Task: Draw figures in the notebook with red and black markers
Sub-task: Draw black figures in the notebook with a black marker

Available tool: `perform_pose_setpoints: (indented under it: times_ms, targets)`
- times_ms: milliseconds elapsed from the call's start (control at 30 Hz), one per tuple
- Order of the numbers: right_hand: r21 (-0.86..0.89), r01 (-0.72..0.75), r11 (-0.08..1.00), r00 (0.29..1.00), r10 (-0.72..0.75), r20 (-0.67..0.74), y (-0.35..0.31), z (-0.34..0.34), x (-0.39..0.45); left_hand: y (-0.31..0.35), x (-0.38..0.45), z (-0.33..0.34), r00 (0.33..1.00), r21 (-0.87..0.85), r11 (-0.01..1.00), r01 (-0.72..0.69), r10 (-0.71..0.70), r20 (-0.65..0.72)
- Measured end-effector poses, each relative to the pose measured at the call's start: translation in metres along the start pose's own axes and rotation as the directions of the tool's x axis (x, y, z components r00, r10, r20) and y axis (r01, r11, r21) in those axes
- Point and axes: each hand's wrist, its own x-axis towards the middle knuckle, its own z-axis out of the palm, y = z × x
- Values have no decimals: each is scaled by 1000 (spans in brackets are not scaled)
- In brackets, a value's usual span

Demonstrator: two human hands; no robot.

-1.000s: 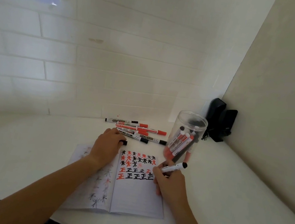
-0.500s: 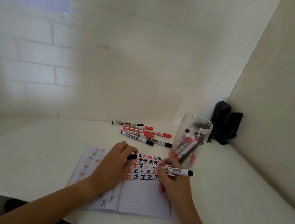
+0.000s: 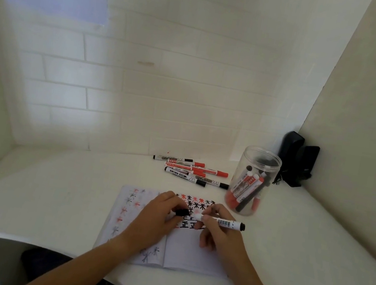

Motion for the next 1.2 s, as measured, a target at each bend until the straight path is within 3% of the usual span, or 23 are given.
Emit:
perform_pose_setpoints:
  times_ms: [233, 333, 500, 567, 700, 800, 867, 1000, 1200]
  targets:
    - [-102, 38, 994, 999, -34, 37, 0, 3, -2, 2, 0, 0, 991, 21, 992, -128, 126, 52]
    - [-101, 30, 994, 999, -26, 42, -3, 1, -3, 1, 0, 0, 994, 7, 994, -108, 108, 34]
    - [166, -152, 974, 987, 159, -30, -4, -1, 4, -2, -1, 2, 999, 57, 997, -43, 44, -12]
    - [188, -171, 967, 977, 191, -92, -4, -8, 7, -3, -1, 2, 1000, 76, 997, -11, 12, -17]
    - [91, -126, 988, 988, 134, -81, -2, -24, 8, -5, -1, 4, 1000, 149, 989, 15, -17, 12]
    - [-219, -9, 976, 997, -8, -77, 1, -21, 5, -7, -1, 5, 999, 159, 987, 16, -23, 43]
    - [-322, 63, 945, 994, -88, -62, 2, -18, 3, -8, 0, 5, 997, 153, 988, 10, -21, 70]
    - [-341, 118, 932, 991, -133, -19, 3, -16, 1, -12, -1, 6, 995, 178, 983, -39, 21, 99]
    - [-275, 89, 957, 994, -104, -41, 5, -11, -2, -18, -1, 11, 994, 224, 972, -66, 46, 96]
